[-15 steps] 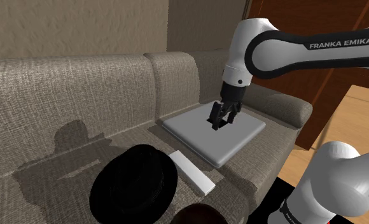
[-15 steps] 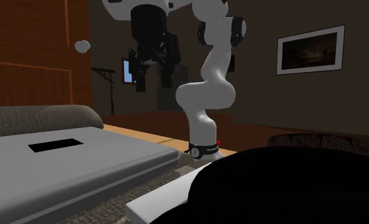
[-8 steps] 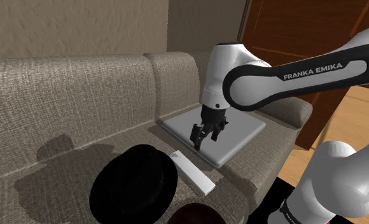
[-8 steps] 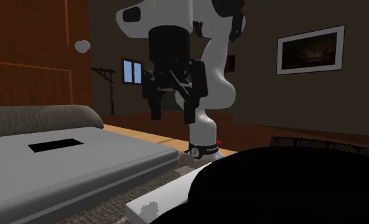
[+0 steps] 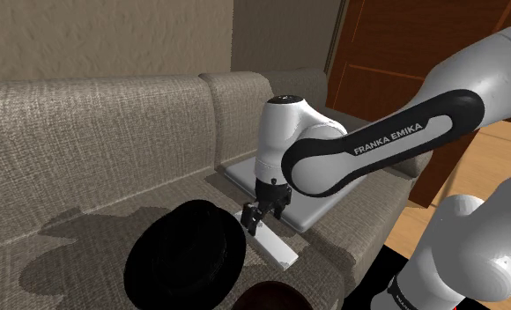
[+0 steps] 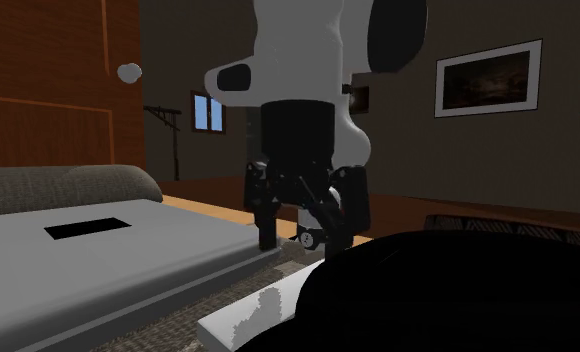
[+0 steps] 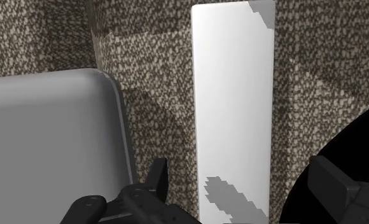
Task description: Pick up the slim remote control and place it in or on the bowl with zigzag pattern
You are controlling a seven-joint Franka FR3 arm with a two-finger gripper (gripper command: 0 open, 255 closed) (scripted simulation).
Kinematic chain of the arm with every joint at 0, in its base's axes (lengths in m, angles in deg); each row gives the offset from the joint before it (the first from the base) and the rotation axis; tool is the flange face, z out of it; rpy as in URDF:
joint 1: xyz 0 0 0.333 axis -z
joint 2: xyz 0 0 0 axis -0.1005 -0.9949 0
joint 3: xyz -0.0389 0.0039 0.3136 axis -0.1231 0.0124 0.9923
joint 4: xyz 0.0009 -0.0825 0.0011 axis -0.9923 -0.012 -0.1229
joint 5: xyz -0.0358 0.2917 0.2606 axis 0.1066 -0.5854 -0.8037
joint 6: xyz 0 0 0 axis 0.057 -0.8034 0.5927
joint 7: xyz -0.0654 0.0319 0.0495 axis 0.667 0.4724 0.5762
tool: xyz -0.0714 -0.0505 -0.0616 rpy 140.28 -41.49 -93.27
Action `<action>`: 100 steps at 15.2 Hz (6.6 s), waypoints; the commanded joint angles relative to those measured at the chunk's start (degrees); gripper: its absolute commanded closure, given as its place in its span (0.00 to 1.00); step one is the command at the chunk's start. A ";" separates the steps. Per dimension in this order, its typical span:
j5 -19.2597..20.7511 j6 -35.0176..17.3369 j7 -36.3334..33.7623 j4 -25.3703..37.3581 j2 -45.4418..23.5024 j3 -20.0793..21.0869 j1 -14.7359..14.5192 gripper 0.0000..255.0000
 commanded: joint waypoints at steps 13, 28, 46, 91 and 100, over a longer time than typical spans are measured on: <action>0.83 -6.29 -1.13 -2.18 -4.19 1.19 0.36 0.00; 0.18 -1.59 -0.47 -0.48 -1.10 0.41 0.01 1.00; -0.10 14.26 0.54 8.17 6.23 -2.09 -0.33 1.00; -11.79 11.18 -23.29 6.36 8.56 19.48 -10.65 1.00; -11.62 13.34 -23.20 7.68 9.42 18.69 -10.76 0.00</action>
